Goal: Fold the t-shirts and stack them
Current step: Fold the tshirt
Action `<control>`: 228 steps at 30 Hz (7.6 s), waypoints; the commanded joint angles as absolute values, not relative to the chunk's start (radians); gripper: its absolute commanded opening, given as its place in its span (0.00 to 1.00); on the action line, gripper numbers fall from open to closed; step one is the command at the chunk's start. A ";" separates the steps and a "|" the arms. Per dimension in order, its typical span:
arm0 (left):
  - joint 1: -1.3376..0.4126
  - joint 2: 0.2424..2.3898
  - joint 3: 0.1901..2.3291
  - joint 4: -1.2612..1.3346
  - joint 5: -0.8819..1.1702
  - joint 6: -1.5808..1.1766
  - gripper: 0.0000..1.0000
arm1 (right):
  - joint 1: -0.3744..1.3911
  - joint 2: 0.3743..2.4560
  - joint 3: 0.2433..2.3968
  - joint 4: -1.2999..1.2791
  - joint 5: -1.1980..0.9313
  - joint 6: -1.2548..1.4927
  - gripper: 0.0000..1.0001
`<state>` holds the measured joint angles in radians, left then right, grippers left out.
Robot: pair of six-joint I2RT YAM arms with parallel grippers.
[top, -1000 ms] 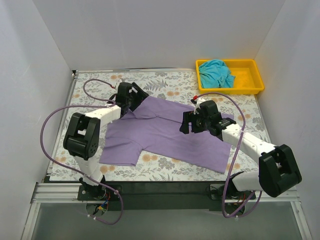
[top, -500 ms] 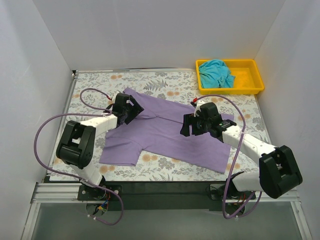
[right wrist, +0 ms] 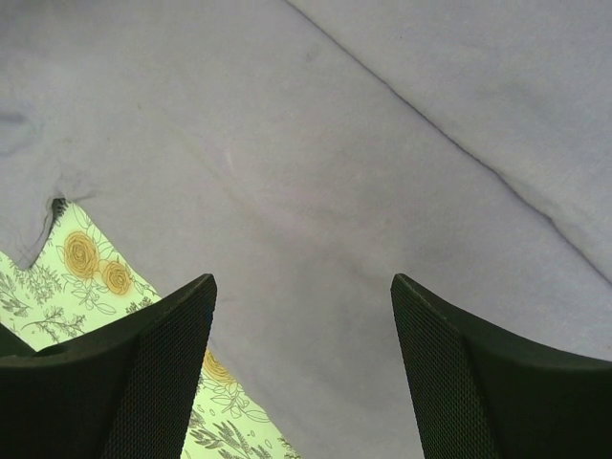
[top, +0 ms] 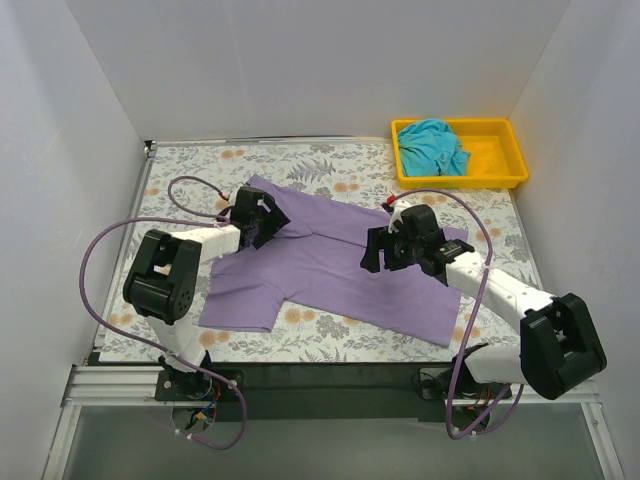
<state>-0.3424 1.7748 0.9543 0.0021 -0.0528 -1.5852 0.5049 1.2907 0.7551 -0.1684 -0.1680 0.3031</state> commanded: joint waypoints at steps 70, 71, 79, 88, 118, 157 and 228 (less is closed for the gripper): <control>-0.397 1.717 1.035 0.064 0.288 -1.664 0.63 | 0.499 1.204 0.723 -0.158 -0.150 0.256 0.64; -0.411 1.706 1.032 0.063 0.310 -1.683 0.63 | 0.499 1.203 0.723 -0.158 -0.149 0.256 0.64; -0.436 1.568 0.976 0.054 0.278 -1.759 0.61 | 0.499 1.193 0.716 -0.160 -0.146 0.256 0.64; -0.434 1.405 0.806 -0.084 0.098 -1.738 0.63 | 0.499 1.196 0.710 -0.164 -0.156 0.241 0.63; -0.224 1.741 1.023 -0.118 -0.024 -1.560 0.39 | 0.492 1.163 0.701 -0.190 -0.104 0.224 0.62; -0.224 1.626 1.052 -0.259 -0.080 -1.486 0.00 | 0.483 1.155 0.693 -0.189 -0.107 0.230 0.61; -0.232 1.470 0.842 -0.235 -0.181 -1.447 0.00 | 0.675 2.020 1.141 0.436 -0.376 0.801 0.09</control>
